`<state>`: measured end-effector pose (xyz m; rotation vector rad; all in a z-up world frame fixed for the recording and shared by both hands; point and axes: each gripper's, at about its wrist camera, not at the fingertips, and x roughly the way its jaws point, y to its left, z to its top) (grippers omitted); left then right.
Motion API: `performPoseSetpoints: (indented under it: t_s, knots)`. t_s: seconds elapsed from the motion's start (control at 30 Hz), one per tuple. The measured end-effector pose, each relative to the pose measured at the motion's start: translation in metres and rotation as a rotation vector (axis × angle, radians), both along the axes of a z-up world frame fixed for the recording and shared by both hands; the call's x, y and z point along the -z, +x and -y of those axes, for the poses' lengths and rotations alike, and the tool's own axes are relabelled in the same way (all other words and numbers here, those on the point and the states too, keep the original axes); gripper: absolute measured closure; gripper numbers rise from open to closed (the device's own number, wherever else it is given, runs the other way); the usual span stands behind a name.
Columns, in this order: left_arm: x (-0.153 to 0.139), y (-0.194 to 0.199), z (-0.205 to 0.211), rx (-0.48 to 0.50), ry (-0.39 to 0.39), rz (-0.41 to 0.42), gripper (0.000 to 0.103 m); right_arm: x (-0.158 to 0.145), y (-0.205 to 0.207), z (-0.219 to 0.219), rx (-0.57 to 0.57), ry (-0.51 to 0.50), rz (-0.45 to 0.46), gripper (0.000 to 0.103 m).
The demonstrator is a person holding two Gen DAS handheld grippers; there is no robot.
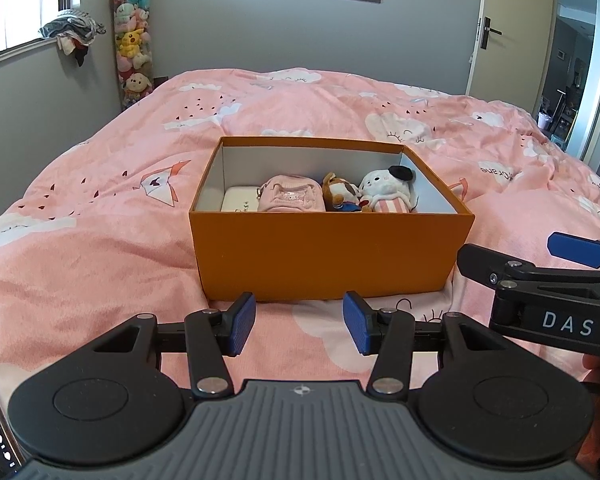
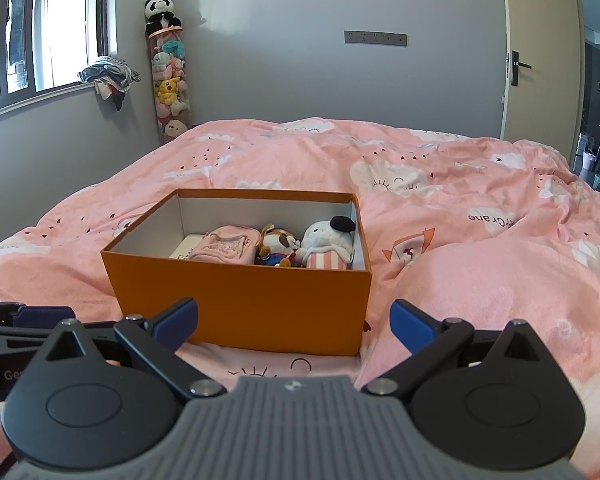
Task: Organize objects
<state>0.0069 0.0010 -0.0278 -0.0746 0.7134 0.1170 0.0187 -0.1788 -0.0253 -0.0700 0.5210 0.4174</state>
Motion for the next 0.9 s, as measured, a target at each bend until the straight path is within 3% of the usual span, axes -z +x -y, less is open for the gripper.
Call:
performPoseSetpoints:
  t_s: [0.9]
  knots:
    - [-0.0037, -0.0012, 0.0055, 0.012, 0.019, 0.016, 0.046, 0.0013, 0.0, 0.0003, 0.005, 0.002, -0.015, 0.001]
